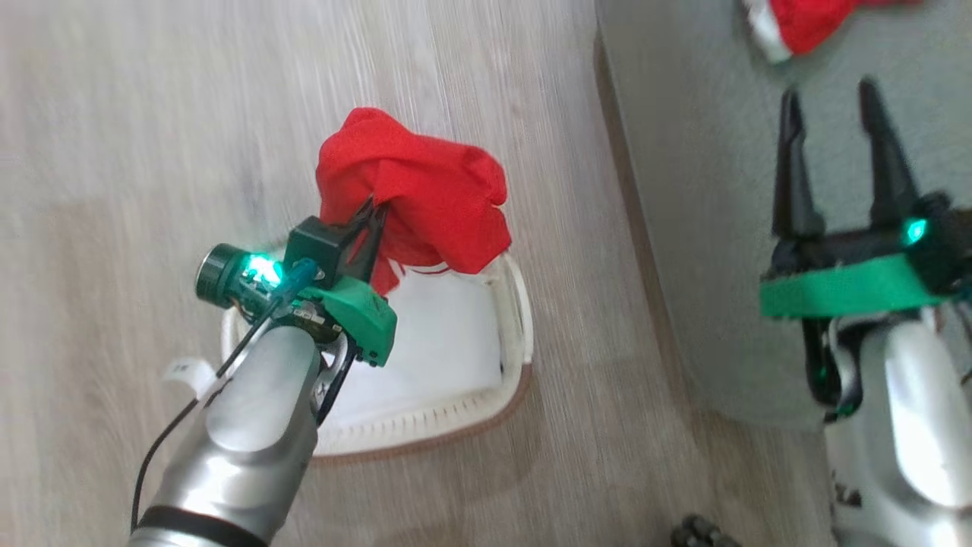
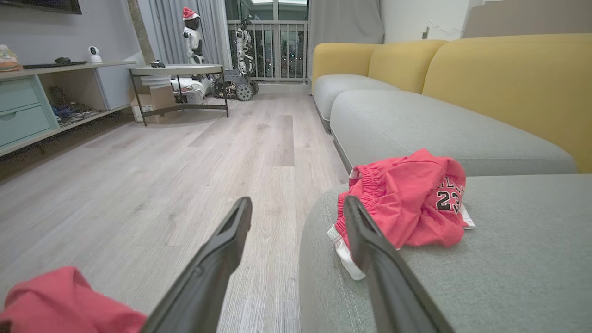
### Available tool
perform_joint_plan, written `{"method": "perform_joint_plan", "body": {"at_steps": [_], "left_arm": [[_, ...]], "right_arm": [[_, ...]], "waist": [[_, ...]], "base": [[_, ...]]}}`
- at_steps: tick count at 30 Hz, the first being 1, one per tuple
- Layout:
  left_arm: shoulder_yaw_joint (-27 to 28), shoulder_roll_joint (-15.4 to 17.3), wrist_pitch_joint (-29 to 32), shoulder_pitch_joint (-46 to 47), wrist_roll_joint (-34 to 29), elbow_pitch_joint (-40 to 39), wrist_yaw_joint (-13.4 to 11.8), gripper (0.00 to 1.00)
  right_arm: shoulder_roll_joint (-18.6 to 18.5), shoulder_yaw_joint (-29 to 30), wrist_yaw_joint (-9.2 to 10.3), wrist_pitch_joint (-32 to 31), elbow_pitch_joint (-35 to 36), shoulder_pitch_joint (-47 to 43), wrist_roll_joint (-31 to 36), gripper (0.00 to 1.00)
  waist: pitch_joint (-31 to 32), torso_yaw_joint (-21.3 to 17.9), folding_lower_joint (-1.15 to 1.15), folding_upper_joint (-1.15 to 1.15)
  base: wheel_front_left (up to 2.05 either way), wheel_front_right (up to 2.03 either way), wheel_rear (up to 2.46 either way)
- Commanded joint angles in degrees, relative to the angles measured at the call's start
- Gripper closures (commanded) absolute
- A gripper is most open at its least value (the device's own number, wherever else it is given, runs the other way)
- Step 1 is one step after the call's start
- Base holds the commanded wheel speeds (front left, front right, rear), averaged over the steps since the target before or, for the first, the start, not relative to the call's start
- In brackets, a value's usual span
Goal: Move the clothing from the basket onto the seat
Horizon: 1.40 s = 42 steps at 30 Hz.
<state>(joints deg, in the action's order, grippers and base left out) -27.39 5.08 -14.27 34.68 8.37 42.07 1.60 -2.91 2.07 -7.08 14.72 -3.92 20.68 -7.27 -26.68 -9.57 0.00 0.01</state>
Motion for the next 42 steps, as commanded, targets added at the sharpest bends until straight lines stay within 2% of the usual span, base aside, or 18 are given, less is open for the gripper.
{"method": "perform_joint_plan", "body": {"at_steps": [1,9,16,25,31,35,42], "left_arm": [[1.71,1.15,-0.73,-0.38,0.42,-2.5,0.26,1.0],[1.97,0.75,-0.72,-2.45,2.54,-7.17,1.38,1.0],[1.48,-0.15,1.23,-2.55,4.82,-11.98,2.05,1.0],[0.23,-1.15,3.53,1.13,5.92,-16.52,1.64,1.0],[-1.59,-1.78,3.77,3.76,6.98,-16.13,1.38,1.0],[-2.86,-1.98,3.58,4.46,7.77,-15.75,1.14,1.0],[-4.92,-2.12,3.05,4.34,9.06,-15.85,0.71,1.0]], "right_arm": [[0.03,-0.88,-0.41,0.28,1.22,-1.35,0.52,0.0],[0.03,-1.54,-0.41,0.28,-3.5,-7.86,1.59,0.0],[0.03,-4.44,-0.41,0.28,-6.02,-11.78,1.91,0.0],[0.03,-11.33,-0.41,0.28,-7.19,-11.33,0.61,0.0],[0.03,-21.71,-0.41,0.28,-8.05,-7.99,-0.81,0.0],[0.03,-27.59,-0.41,0.28,-11.59,-4.58,-0.54,0.0],[0.03,-30.43,-0.41,0.28,-17.27,1.41,-0.66,0.0]], "waist": [[6.01,1.3,0.0,-0.01],[18.77,2.47,0.0,-0.01],[26.39,3.43,0.0,-0.01],[30.09,4.18,0.0,-0.01],[32.27,4.72,0.0,-0.01],[32.85,5.09,0.0,-0.01],[33.1,6.34,0.0,-0.01]], "base": [[0.0,0.0,0.0],[0.0,0.0,0.0],[0.0,0.0,0.0],[0.0,0.0,0.0],[0.0,0.0,0.0],[0.0,0.0,0.0],[0.0,0.0,0.0]]}}
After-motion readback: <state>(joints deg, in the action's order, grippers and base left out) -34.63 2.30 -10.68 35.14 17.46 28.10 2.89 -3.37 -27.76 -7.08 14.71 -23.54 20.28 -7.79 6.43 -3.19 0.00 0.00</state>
